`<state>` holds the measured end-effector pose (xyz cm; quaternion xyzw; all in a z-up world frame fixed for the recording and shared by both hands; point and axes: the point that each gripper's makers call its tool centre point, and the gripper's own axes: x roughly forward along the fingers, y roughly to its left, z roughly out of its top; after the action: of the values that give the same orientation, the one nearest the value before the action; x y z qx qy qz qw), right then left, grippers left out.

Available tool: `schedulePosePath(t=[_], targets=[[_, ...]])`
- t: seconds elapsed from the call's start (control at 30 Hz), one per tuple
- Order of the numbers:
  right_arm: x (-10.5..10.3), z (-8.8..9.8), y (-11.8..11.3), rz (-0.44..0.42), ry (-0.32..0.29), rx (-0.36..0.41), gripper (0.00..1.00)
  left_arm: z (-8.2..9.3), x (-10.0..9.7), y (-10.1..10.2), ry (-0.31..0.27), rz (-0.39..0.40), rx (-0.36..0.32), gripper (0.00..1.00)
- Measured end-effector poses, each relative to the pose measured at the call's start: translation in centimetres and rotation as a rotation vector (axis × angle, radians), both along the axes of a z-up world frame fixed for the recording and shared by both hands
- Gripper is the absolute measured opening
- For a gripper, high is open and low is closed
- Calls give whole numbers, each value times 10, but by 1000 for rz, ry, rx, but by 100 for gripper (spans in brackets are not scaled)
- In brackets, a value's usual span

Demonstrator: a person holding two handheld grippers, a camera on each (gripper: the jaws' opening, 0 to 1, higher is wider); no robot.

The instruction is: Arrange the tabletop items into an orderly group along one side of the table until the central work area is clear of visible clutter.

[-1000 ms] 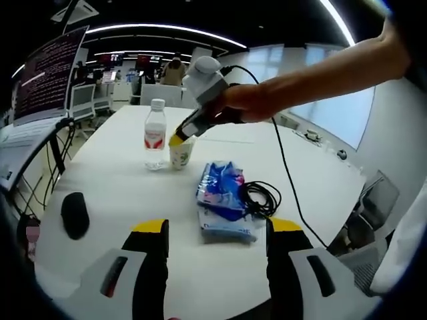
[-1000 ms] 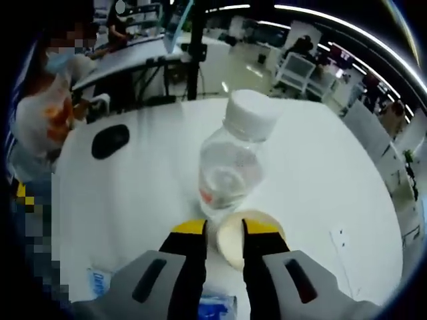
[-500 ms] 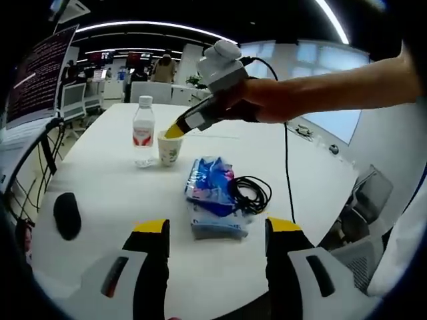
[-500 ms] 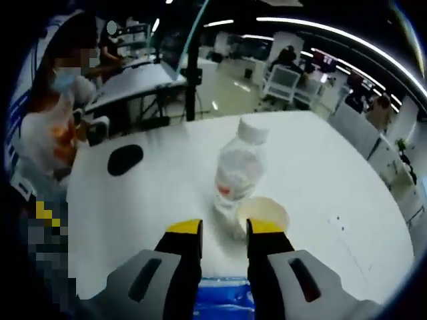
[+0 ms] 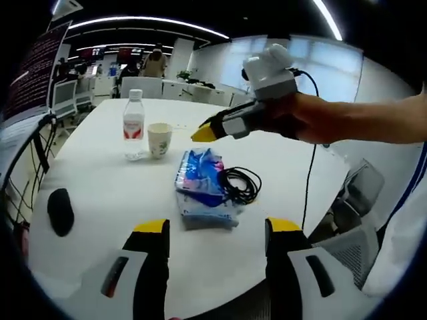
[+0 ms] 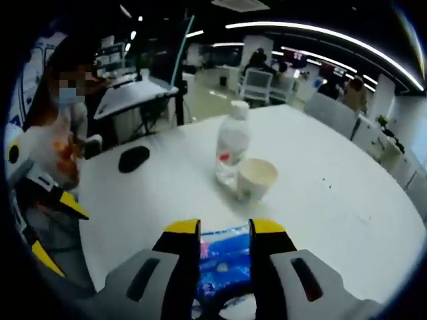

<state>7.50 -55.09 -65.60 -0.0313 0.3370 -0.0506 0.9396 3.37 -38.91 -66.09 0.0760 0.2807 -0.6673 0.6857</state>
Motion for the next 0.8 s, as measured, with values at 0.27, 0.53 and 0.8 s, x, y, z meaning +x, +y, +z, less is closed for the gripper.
schedulePosePath(t=[0.27, 0.53, 0.8], targets=[[-102, -37, -20, -201, 60, 62, 27, -2, -9, -6, 0, -56, 3, 57], [-175, -61, -34, -339, 89, 132, 26, -3, -15, -17, -15, -64, 16, 58], [-194, -72, -39, -356, 90, 188, 26, 3, -21, -23, 2, 15, 25, 58]])
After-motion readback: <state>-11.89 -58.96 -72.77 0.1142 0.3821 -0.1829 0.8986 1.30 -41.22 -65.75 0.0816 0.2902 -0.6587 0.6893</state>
